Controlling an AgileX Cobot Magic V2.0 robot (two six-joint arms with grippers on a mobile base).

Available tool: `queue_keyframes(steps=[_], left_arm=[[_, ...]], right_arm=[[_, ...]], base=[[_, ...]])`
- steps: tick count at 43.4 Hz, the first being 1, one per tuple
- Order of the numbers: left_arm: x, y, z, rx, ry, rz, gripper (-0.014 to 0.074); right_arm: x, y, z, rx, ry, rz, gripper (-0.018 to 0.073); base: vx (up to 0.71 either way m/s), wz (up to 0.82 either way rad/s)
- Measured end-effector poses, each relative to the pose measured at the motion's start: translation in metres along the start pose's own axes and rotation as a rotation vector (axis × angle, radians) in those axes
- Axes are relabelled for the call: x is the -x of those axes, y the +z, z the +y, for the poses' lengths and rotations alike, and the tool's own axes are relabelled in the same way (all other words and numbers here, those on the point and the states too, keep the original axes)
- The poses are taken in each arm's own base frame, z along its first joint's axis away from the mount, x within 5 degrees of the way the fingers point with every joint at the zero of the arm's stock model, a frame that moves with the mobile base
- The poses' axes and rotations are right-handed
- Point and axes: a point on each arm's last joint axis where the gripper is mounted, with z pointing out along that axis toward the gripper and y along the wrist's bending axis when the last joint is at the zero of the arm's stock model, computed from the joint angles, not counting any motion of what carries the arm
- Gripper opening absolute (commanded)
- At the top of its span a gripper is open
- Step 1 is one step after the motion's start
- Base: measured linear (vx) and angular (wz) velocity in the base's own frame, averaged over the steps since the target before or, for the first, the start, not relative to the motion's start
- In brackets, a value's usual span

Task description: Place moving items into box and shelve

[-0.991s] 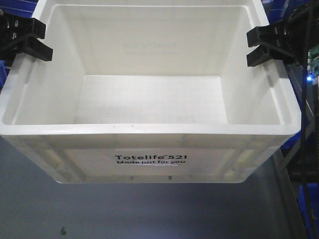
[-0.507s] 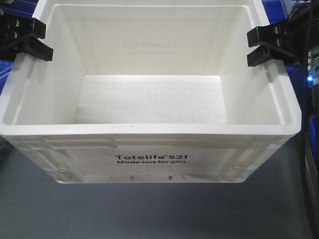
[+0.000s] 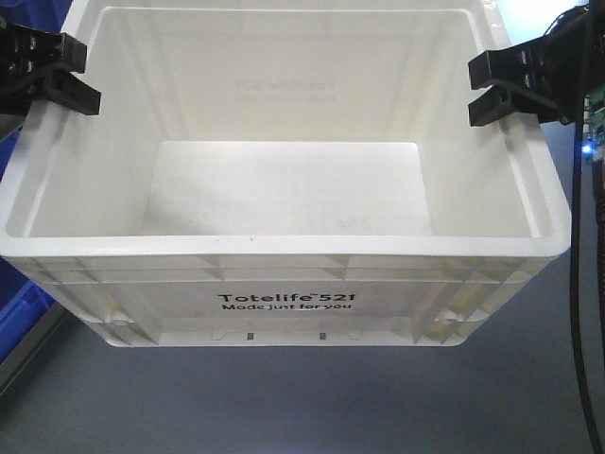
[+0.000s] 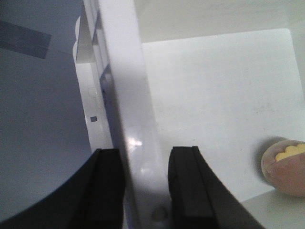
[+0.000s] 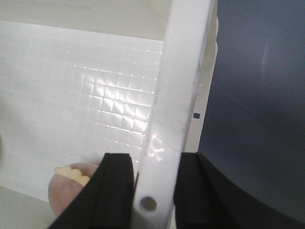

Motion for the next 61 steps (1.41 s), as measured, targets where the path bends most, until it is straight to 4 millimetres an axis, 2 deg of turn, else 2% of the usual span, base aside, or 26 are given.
queue_keyframes(steps=[28,61], left_arm=[[0.0001,0.0,0.0001,0.001,0.0,-0.001,-0.0003],[-0.0001,0.0,0.0001,0.001,0.001,0.001,-0.0003]], right_arm=[[0.0002,0.0,0.0001,0.001,0.0,-0.002,0.0],[0.0002,0.0,0.0001,0.001,0.0,-0.002,0.0]], base=[[0.15,0.54],[-0.07,0.42]])
